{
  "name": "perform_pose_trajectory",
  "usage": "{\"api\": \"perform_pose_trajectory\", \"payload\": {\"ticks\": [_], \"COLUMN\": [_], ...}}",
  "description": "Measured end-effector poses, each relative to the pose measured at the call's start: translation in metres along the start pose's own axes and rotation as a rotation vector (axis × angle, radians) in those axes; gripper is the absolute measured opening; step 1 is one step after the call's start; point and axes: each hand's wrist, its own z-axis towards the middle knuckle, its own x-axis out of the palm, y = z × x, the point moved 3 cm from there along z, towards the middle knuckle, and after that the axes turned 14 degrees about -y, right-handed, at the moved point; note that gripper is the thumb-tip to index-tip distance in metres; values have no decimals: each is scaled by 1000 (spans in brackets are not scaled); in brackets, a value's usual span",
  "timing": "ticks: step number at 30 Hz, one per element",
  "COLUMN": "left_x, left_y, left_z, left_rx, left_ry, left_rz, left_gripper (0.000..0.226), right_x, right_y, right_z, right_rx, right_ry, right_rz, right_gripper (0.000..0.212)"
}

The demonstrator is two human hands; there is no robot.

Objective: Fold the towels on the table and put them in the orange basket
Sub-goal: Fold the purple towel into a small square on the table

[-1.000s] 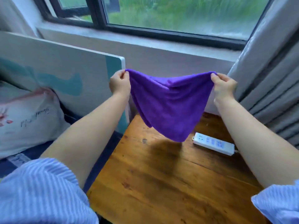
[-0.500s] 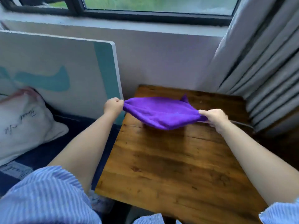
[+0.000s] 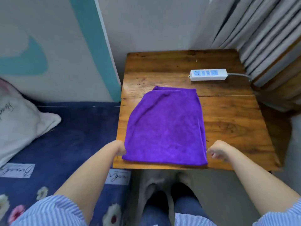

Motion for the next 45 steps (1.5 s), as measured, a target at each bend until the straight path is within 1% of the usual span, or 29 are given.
{"api": "perform_pose_trajectory", "payload": {"ticks": [3, 7, 10, 15, 21, 23, 26, 28, 30, 31, 33, 35, 36, 38, 40, 41, 45], "left_x": [-13, -44, -62, -96, -132, -138, -141, -139, -137, -134, -130, -127, -126, -126, -127, -129, -139], "left_y": [-4, -30, -52, -80, -101, -109, -121, -127, -133, -134, -139, -144, -146, -147, -141, -134, -104], "left_z": [13, 25, 34, 61, 103, 119, 143, 154, 169, 173, 183, 187, 186, 180, 170, 167, 156], "left_rx": [96, 165, 202, 234, 197, 182, 174, 193, 238, 278, 358, 407, 442, 556, 656, 688, 770], "left_ry": [-85, -227, -274, -338, -362, -367, -387, -407, -409, -385, -298, -248, -257, -327, -399, -408, -329], "left_rz": [11, -49, -65, -61, -64, -79, -150, -202, -235, -240, -245, -230, -191, -40, 53, 85, 222], "left_gripper": [39, 35, 33, 30, 33, 33, 33, 34, 36, 40, 52, 57, 55, 45, 35, 33, 38], "right_x": [-14, -31, -41, -60, -77, -79, -74, -66, -59, -58, -61, -65, -68, -80, -94, -101, -117], "right_y": [18, 60, 93, 145, 201, 217, 236, 242, 246, 245, 244, 237, 232, 219, 203, 195, 164], "right_z": [-1, 3, 10, 35, 80, 97, 117, 125, 134, 134, 138, 137, 134, 128, 123, 123, 123], "right_rx": [-146, -303, -384, -490, -592, -633, -725, -781, -813, -828, -855, -910, -942, -961, -950, -941, -844], "right_ry": [-197, -299, -368, -384, -344, -355, -379, -356, -317, -310, -295, -238, -209, -167, -156, -158, -185], "right_rz": [-50, -61, -30, 16, -4, -28, -124, -206, -257, -271, -259, -245, -225, -201, -233, -285, -533], "right_gripper": [19, 23, 24, 20, 17, 22, 42, 52, 56, 56, 49, 30, 23, 20, 19, 19, 16]}}
